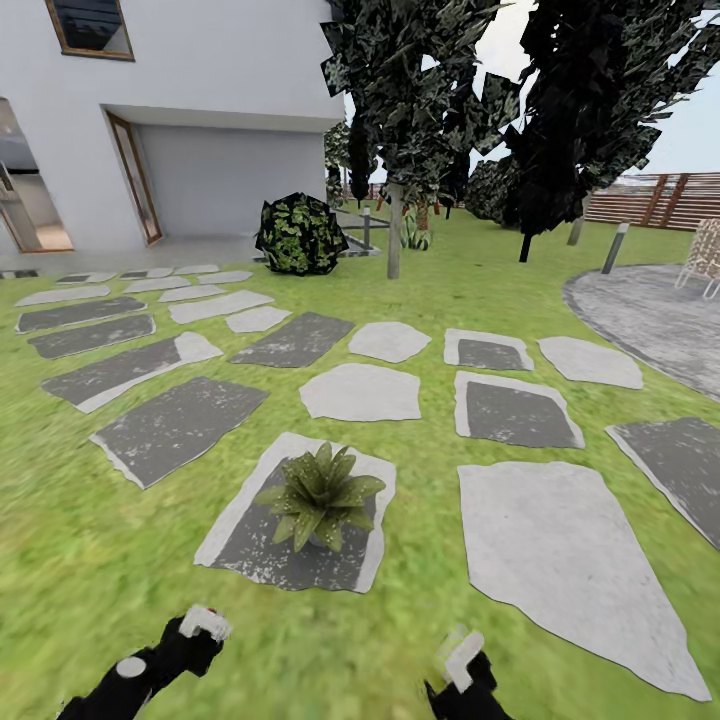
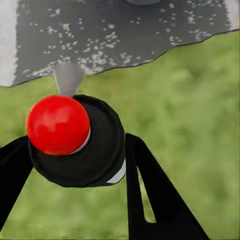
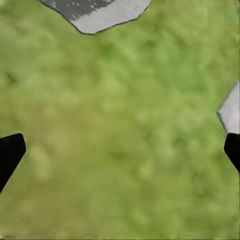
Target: Pick up the pesticide atomizer in the garden and spray insectifuge to fully cover both potted plants in the garden.
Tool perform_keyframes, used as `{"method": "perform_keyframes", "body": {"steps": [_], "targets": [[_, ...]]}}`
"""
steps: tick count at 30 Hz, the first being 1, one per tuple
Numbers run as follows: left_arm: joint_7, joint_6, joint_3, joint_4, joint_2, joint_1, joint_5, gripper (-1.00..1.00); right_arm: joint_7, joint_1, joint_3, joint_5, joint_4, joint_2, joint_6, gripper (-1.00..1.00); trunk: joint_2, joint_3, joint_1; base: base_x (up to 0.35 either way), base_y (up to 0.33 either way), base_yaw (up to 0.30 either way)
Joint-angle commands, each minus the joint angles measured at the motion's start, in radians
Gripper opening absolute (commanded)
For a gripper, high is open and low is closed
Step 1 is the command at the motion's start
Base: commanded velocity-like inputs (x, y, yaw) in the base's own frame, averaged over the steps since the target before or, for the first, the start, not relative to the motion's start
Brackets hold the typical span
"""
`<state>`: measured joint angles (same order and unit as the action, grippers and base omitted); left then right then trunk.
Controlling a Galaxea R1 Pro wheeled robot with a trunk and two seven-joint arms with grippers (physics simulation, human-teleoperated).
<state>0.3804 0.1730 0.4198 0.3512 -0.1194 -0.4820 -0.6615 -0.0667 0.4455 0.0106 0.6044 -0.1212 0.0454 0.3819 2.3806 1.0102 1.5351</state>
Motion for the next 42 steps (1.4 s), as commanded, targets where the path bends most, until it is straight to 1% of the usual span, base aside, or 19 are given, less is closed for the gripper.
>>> {"method": "perform_keyframes", "body": {"steps": [1,2,3,4,5,7,9,12,13,14,15,17,18,21,36,42], "targets": [[-0.076,0.007,0.016,0.000,0.005,0.025,0.059,-1.00,-0.123,0.001,-0.025,-0.037,0.036,0.000,0.003,1.00,0.000,0.001,0.000,0.000,0.000,0.000],[-0.119,0.008,0.019,0.000,0.006,0.037,0.100,-1.00,-0.180,0.001,-0.039,-0.067,0.048,0.000,0.004,1.00,0.000,0.001,0.000,0.000,0.000,0.000],[-0.153,0.008,0.020,0.000,0.007,0.046,0.136,-1.00,-0.218,0.001,-0.049,-0.097,0.056,0.000,0.004,1.00,0.000,0.001,0.000,0.000,0.000,0.000],[-0.177,0.009,0.021,0.000,0.007,0.051,0.166,-1.00,-0.242,0.001,-0.054,-0.120,0.060,0.000,0.004,1.00,0.000,0.001,0.000,0.000,0.000,0.000],[-0.204,0.008,0.023,0.000,0.006,0.058,0.205,-1.00,-0.269,0.001,-0.060,-0.144,0.066,-0.001,0.005,1.00,0.000,0.001,0.000,0.000,0.000,0.000],[-0.216,0.008,0.033,0.001,0.004,0.076,0.236,-1.00,-0.282,0.001,-0.064,-0.159,0.067,-0.001,0.006,1.00,0.000,0.001,0.000,0.000,0.000,0.000],[-0.220,0.012,0.043,0.004,0.002,0.100,0.257,-1.00,-0.285,0.001,-0.066,-0.167,0.068,0.000,0.007,1.00,0.000,0.001,0.000,0.000,0.000,0.000],[-0.222,0.067,0.060,-0.017,-0.001,0.124,0.288,-1.00,-0.288,0.001,-0.068,-0.182,0.074,-0.001,0.008,1.00,0.000,0.001,0.000,0.000,0.000,0.000],[-0.218,0.093,0.064,-0.056,-0.002,0.130,0.296,-1.00,-0.289,0.000,-0.071,-0.224,0.074,-0.008,0.018,1.00,0.000,0.001,0.000,0.000,0.000,0.000],[-0.215,0.098,0.064,-0.067,-0.001,0.132,0.296,-1.00,-0.289,-0.001,-0.072,-0.276,0.075,-0.013,0.041,1.00,0.000,0.001,0.000,0.000,0.000,0.000],[-0.219,0.100,0.063,-0.076,0.002,0.133,0.296,-1.00,-0.290,-0.002,-0.071,-0.356,0.078,-0.058,0.072,1.00,0.000,0.001,0.000,0.000,0.030,0.000],[-0.220,0.101,0.063,-0.086,0.003,0.134,0.297,-1.00,-0.290,-0.002,-0.071,-0.364,0.078,-0.069,0.075,1.00,0.000,0.001,0.000,0.000,0.154,0.000],[-0.221,0.129,0.063,-0.105,0.004,0.134,0.297,-1.00,-0.291,-0.002,-0.070,-0.369,0.079,-0.072,0.077,1.00,0.000,0.001,0.000,0.005,0.298,0.000],[-0.221,0.144,0.063,-0.107,0.004,0.134,0.296,-1.00,-0.291,-0.002,-0.070,-0.370,0.080,-0.070,0.077,1.00,0.000,0.001,0.000,0.054,0.303,0.000],[-0.221,0.146,0.063,-0.111,0.004,0.134,0.298,-1.00,-0.289,-0.002,-0.070,-0.370,0.080,-0.068,0.077,1.00,0.000,0.001,0.000,0.124,0.313,-0.002],[-0.219,0.149,0.062,-0.128,0.004,0.134,0.293,-1.00,-0.288,-0.003,-0.070,-0.370,0.080,-0.068,0.077,1.00,0.000,0.001,0.000,0.107,0.130,-0.216]]}}
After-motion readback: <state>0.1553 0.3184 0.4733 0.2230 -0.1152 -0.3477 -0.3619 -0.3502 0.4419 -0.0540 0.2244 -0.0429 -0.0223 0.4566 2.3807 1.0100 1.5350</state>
